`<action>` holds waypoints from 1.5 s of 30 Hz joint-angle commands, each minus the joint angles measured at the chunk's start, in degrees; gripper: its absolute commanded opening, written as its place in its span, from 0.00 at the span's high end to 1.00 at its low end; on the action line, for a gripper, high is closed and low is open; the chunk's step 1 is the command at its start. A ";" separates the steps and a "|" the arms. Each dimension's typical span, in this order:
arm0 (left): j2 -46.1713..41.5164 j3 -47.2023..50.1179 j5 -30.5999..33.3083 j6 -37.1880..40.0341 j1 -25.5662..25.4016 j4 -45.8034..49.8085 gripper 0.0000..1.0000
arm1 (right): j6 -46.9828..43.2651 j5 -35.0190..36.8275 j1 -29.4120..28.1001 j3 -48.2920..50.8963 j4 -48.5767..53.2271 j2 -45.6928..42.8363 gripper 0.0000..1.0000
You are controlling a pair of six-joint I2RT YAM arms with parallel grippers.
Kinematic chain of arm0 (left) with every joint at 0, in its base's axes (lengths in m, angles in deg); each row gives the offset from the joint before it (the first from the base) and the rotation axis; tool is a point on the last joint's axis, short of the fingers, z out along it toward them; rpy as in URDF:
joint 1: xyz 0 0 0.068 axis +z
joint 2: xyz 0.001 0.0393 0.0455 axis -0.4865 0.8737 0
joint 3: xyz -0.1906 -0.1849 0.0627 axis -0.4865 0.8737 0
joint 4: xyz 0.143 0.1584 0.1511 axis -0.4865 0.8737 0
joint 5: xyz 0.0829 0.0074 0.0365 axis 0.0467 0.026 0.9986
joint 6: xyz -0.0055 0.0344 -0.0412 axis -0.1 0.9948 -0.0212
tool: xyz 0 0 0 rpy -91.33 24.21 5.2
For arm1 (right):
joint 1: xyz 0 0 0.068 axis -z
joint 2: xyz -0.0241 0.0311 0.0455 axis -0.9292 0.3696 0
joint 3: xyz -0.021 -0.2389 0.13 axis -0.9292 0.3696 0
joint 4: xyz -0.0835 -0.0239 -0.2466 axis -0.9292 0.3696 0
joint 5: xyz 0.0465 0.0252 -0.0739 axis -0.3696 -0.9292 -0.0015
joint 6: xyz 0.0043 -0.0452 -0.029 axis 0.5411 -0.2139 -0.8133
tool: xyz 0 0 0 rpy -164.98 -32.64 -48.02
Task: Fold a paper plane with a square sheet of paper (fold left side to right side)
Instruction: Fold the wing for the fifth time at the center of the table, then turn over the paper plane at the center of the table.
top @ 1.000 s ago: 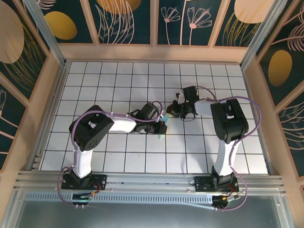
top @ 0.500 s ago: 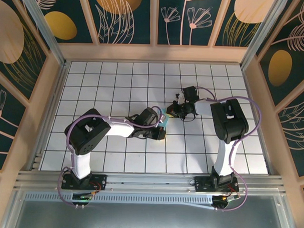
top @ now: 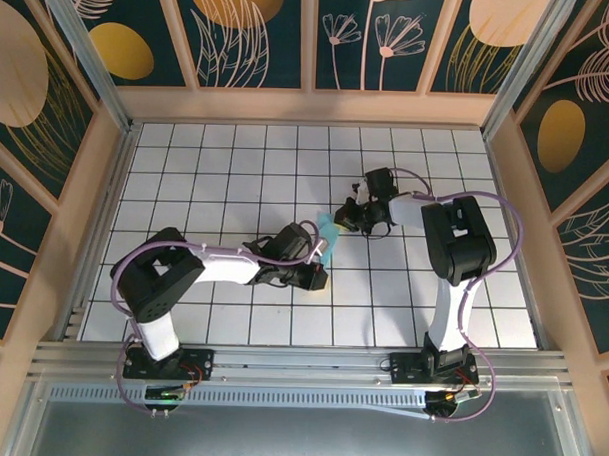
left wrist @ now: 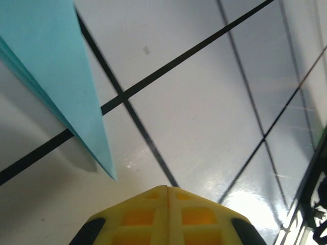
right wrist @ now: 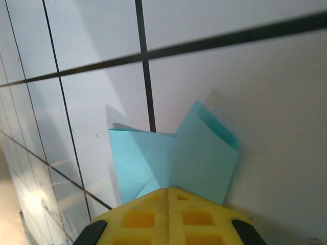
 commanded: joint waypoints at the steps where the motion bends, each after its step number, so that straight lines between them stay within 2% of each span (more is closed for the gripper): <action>1: -6.38 0.34 2.18 -0.40 0.56 -0.03 0.93 | -2.30 3.62 0.61 -3.74 3.03 -1.04 1.00; 5: -12.69 3.23 7.28 -1.95 3.80 -1.70 0.86 | -3.68 7.08 0.55 -7.14 5.61 -4.95 0.84; 6: -13.97 4.19 8.55 -2.62 4.96 -2.11 0.82 | -3.96 8.38 0.48 -7.40 6.19 -5.88 0.81; 8: -16.79 6.45 12.94 -4.35 7.49 -2.67 0.69 | -4.41 11.86 0.21 -7.76 7.98 -8.44 0.72; 10: -19.28 8.17 17.87 -5.14 9.30 -2.62 0.66 | -4.63 14.76 -0.34 -7.43 9.32 -10.27 0.66; 13: -22.16 9.11 27.01 -5.08 9.93 -1.28 0.51 | -5.12 20.83 -2.22 -6.97 12.46 -12.51 0.57; 17: -24.57 9.79 38.25 -4.84 10.12 -0.04 0.35 | -5.86 31.17 -6.75 -7.12 16.29 -14.09 0.47; 21: -26.44 10.76 48.84 -6.85 10.22 2.17 0.22 | -5.89 40.79 -12.52 -9.78 20.99 -12.39 0.42; 23: -27.40 11.67 52.04 -7.78 10.21 2.58 0.18 | -5.72 44.76 -15.59 -12.07 23.96 -10.25 0.40; 29: -29.53 15.48 53.65 -9.46 10.34 0.47 0.14 | -4.15 51.36 -21.82 -17.51 30.36 -2.45 0.33; 35: -30.14 16.71 54.25 -9.17 10.30 1.25 0.13 | -2.24 53.98 -24.03 -20.57 33.35 2.86 0.30; 40: -31.09 17.46 54.79 -9.02 10.31 1.26 0.13 | -1.18 54.22 -24.15 -20.52 34.30 4.09 0.31; 45: -31.47 17.41 55.16 -8.73 10.35 1.51 0.12 | -0.48 54.56 -24.15 -19.35 34.54 2.42 0.36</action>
